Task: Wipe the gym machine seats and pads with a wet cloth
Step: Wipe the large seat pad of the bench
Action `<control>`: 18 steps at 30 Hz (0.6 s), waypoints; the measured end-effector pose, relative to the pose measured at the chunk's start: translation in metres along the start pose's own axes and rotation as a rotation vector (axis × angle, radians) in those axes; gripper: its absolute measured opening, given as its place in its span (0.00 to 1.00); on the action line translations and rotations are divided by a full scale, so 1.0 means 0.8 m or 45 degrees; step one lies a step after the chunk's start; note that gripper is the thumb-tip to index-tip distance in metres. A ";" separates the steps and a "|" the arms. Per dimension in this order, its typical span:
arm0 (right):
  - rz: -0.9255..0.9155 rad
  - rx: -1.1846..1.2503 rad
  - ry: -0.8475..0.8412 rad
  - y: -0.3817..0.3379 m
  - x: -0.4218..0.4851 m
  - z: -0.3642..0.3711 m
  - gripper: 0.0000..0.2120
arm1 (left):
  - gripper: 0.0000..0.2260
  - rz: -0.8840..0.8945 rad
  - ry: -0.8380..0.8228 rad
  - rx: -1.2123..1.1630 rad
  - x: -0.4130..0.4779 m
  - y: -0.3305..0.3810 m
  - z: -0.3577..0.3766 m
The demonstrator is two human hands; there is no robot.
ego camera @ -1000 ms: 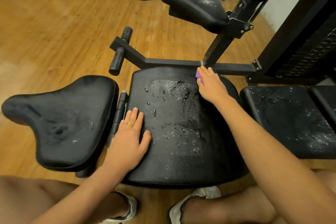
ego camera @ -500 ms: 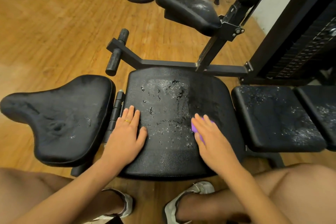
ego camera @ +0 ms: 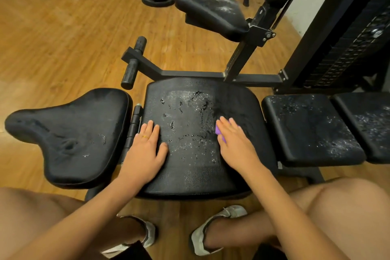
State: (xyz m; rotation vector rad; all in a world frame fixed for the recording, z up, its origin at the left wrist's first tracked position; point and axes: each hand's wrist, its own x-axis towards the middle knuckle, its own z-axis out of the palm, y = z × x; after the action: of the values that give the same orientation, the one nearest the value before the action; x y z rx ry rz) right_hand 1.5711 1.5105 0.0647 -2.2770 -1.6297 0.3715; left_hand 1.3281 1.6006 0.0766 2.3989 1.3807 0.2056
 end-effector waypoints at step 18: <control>0.019 0.003 0.039 -0.001 0.022 -0.004 0.20 | 0.28 0.009 0.006 -0.019 0.000 0.000 -0.001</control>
State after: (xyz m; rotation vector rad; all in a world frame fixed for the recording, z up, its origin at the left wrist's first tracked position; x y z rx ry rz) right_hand 1.5774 1.5269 0.0672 -2.2827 -1.5977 0.3407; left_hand 1.3280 1.6011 0.0770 2.3932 1.3681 0.2227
